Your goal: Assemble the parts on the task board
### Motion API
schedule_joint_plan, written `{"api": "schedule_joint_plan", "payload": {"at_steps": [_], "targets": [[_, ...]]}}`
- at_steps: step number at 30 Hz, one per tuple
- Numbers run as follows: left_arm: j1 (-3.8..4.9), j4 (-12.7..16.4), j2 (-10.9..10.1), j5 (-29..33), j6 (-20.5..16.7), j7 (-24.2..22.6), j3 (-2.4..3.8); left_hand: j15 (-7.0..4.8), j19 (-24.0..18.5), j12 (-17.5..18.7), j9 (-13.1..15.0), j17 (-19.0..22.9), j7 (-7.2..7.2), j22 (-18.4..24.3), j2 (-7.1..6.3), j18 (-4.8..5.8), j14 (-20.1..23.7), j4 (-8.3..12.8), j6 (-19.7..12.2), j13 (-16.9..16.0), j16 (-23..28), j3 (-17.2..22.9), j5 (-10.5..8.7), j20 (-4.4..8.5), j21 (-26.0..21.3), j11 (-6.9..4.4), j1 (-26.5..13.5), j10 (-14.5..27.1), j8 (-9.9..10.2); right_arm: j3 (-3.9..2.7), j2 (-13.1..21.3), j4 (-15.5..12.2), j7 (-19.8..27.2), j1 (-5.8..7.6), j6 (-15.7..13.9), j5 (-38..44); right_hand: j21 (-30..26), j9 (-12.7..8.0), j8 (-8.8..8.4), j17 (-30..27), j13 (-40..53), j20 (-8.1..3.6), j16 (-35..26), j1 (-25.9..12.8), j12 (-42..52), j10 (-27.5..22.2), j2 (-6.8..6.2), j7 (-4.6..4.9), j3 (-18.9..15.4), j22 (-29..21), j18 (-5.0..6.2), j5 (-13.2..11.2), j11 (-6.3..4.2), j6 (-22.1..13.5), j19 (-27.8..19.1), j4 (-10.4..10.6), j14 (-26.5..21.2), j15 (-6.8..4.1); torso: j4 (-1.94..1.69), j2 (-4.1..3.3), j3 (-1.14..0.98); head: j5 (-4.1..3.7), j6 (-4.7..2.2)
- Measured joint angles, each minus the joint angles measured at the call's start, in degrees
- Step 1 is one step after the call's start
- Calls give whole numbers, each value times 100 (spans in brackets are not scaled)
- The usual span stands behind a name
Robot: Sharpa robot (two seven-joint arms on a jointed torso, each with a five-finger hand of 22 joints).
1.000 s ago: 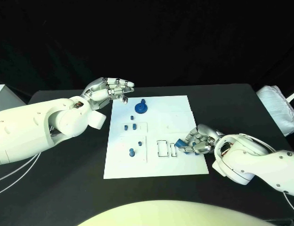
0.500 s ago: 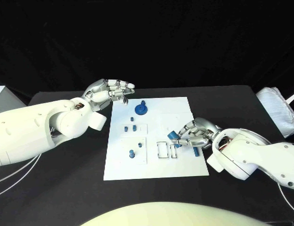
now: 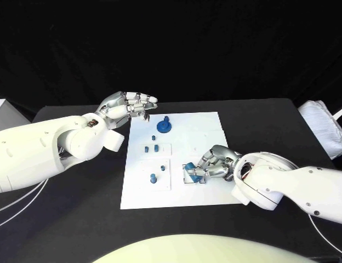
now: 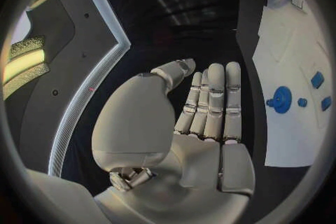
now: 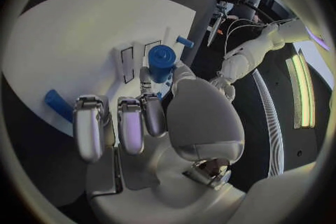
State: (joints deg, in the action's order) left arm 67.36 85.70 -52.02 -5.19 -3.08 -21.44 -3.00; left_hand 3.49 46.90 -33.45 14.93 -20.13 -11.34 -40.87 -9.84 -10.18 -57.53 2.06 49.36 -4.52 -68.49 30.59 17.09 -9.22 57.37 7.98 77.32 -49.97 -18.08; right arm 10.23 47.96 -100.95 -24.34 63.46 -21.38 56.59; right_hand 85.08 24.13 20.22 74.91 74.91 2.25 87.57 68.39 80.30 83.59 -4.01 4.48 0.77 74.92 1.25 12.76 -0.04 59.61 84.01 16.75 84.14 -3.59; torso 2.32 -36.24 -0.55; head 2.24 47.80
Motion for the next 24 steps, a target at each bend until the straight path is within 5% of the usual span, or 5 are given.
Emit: {"api": "schedule_joint_plan", "payload": {"at_steps": [10, 24], "targets": [[0, 2, 3, 0, 0, 10, 0, 0, 0, 0, 5, 0, 0, 8, 0, 0, 0, 0, 0, 0, 0, 0, 0, 0, -23, -21, 0, 21, 0, -1, -99, 31, -281, -14, 123, 459, 0, -1, -1, 0, 0, 0, 0, -62, 0, 20, 61, -21, -1, -1, 0, -36, -20, 21, 0, 1, 0, 0, 1, -5, -3, 14, 18], [0, 3, 3, -1, 1, 17, 0, 0, 0, 0, 4, -1, 0, 8, 0, 0, 0, 0, 0, 0, 0, 0, 0, 0, -23, -21, 0, 21, 0, -2, -178, 54, -452, -19, -128, 1038, 22, 23, 43, 4, -1, 1, 0, -100, 0, 20, 68, -49, 14, -1, 0, -47, -20, 49, 0, -15, -22, -21, -3, -5, -4, 39, 20]]}}
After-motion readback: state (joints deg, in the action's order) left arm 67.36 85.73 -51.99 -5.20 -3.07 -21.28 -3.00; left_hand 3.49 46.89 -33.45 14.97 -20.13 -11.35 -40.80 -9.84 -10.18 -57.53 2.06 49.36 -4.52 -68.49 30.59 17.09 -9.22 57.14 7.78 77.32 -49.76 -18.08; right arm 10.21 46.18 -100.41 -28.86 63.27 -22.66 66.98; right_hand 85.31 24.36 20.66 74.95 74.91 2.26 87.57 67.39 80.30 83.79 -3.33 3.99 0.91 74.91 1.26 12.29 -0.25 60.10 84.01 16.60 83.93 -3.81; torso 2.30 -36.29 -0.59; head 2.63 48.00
